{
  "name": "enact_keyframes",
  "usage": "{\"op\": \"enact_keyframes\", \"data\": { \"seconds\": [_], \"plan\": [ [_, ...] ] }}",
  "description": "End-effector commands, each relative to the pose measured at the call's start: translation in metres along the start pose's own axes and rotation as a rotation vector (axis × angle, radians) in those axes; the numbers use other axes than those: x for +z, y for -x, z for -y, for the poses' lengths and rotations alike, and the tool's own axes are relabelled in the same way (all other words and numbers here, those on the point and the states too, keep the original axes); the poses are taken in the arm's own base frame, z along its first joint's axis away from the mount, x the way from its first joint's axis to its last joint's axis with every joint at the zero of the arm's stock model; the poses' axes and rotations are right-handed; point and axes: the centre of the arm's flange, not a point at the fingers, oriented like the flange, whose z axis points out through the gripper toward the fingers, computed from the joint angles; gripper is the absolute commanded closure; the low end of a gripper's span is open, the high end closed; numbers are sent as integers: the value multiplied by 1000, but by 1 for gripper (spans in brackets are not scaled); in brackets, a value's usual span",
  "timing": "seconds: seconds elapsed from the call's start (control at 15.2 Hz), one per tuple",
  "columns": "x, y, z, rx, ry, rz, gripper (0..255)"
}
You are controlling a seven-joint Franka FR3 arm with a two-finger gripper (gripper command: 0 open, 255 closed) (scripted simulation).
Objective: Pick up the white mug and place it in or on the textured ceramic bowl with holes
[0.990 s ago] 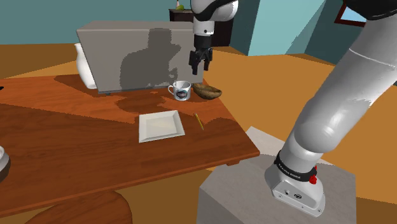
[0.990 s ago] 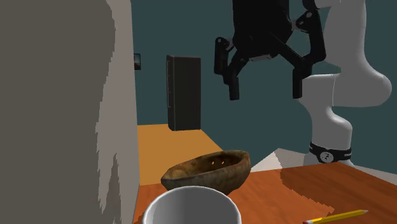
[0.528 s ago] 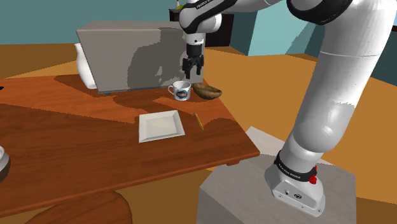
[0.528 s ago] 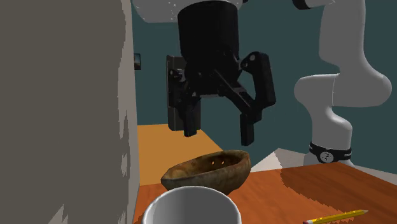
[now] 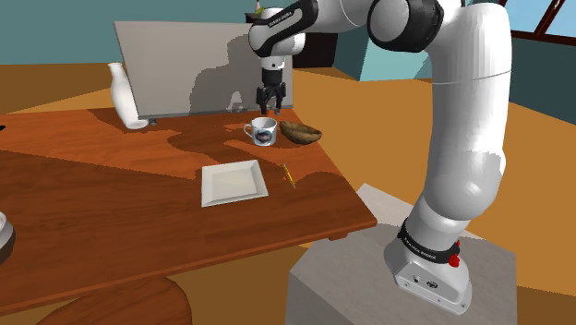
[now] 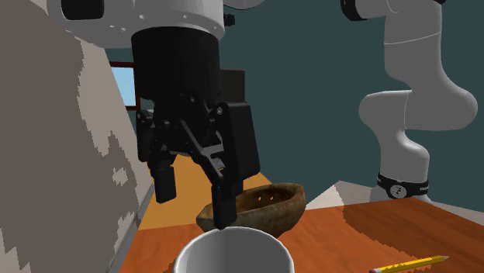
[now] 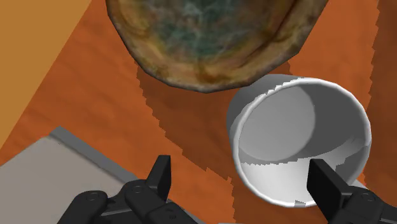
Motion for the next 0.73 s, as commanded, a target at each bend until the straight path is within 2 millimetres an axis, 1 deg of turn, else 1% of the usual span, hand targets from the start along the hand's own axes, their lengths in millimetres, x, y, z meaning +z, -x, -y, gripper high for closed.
{"op": "enact_keyframes", "data": {
  "seconds": [0.0,0.26,0.33,0.66],
  "plan": [
    [30,-3,1,2,-8,37,0],
    [51,-2,1,2,-8,37,0],
    [59,-2,1,2,-8,37,0],
    [59,-2,1,2,-8,37,0]
  ]
}}
